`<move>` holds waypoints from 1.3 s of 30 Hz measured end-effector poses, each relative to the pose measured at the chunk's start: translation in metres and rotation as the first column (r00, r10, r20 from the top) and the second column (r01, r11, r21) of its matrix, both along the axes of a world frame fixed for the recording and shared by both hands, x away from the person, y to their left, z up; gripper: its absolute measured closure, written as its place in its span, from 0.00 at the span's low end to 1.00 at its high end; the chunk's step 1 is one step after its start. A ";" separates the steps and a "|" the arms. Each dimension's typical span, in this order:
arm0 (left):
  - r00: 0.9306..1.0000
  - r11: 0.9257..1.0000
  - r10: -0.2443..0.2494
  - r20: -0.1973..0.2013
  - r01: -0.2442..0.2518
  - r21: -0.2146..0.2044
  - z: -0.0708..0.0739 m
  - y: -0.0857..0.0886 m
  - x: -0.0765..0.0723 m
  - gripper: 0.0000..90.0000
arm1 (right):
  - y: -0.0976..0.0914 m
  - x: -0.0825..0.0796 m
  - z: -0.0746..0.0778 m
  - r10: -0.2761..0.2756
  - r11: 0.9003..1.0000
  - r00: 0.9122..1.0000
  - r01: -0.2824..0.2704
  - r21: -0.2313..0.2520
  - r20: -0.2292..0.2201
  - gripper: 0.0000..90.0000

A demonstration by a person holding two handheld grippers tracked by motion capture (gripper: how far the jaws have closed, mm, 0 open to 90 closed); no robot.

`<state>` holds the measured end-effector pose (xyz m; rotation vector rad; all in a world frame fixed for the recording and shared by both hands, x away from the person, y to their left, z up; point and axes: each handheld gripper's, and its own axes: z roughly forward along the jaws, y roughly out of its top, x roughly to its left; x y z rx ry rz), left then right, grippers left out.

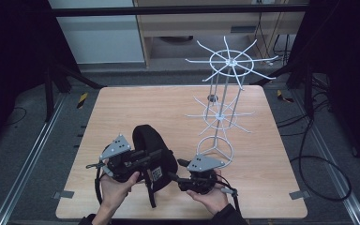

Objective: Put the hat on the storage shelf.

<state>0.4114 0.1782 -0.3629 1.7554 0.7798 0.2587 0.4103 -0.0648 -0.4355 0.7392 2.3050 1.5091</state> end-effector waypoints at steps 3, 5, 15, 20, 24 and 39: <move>1.000 1.000 -0.019 0.010 0.019 0.016 -0.001 -0.005 -0.001 0.88 | 0.001 0.001 -0.004 0.022 1.000 1.000 -0.022 0.001 -0.015 0.75; 0.999 0.999 -0.030 0.018 0.030 0.023 -0.002 -0.006 -0.002 0.88 | 0.001 0.002 -0.004 0.024 1.000 0.999 -0.024 0.001 -0.021 0.83; 0.998 0.999 -0.050 0.028 0.049 0.023 -0.003 0.000 -0.003 0.87 | -0.004 -0.007 0.011 -0.086 0.991 0.985 0.099 -0.085 0.149 0.95; 0.999 0.997 -0.050 0.011 0.049 0.064 -0.013 0.005 -0.003 0.86 | -0.003 -0.009 0.012 -0.094 0.981 0.973 0.127 -0.150 0.212 0.95; 0.999 0.995 -0.031 -0.028 0.033 0.091 -0.029 0.014 -0.004 0.83 | 0.004 -0.010 0.007 -0.071 0.967 0.970 0.124 -0.222 0.233 0.94; 0.992 0.978 0.114 -0.062 -0.101 0.182 -0.060 0.050 -0.005 0.64 | 0.022 -0.008 -0.009 -0.007 0.992 0.998 0.016 -0.125 0.069 0.83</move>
